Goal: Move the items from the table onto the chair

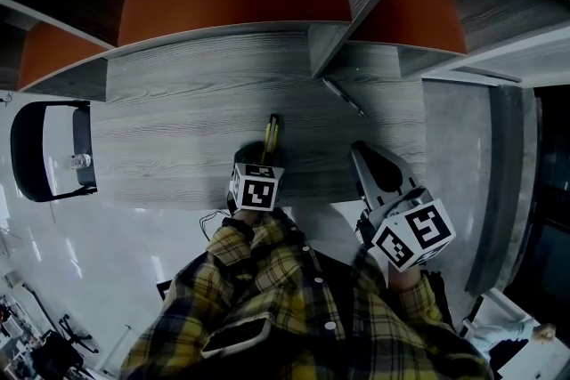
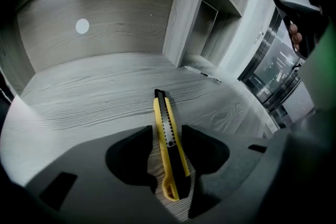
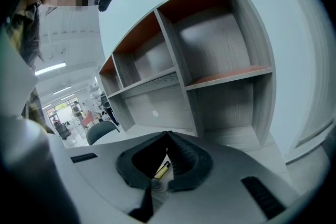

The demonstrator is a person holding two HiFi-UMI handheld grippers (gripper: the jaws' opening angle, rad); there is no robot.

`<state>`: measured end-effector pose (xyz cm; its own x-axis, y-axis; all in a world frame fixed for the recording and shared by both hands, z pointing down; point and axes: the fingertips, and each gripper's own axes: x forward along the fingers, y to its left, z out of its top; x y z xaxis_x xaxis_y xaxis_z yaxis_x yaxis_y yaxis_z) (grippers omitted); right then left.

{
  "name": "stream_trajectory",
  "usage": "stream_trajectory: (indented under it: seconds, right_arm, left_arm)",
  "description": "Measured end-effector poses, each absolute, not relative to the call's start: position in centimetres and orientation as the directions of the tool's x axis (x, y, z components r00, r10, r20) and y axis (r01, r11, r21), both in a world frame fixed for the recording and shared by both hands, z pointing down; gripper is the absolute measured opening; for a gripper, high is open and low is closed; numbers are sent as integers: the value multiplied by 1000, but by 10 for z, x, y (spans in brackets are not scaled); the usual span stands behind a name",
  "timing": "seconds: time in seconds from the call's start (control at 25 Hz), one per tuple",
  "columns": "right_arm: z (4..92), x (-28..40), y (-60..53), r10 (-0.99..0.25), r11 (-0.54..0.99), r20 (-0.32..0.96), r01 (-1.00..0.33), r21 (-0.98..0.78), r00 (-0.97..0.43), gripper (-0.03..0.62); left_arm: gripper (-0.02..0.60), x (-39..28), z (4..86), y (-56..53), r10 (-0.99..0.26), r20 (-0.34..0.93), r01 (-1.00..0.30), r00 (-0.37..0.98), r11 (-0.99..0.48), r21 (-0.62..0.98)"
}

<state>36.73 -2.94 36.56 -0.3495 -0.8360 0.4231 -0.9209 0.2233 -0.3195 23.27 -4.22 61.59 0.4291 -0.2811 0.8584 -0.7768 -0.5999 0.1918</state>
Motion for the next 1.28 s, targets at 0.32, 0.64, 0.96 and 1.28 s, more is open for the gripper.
stream_trajectory:
  seconds: [0.32,0.64,0.96,1.28]
  right_arm:
    - [368,365,-35,-825,252,421,-913,-321,-376,17]
    - [365,358,-40,-814,299,404,-897,-325,-417,17]
    - [355,311,-57,-739,472,349,-813,-341,-576,17]
    - [350,226,-75,-549,687,329,-639,-346,-768,17]
  left_arm:
    - [118,230,617,-46,-309,863,-789,400,-595,152]
    - [117,221,599,-55,-361,830,-819,424,-544,181]
    - [117,178,542,-73,-512,761,-886,398,-428,176]
    - [117,81,484,-71,-686,683,-968,251,-188,166]
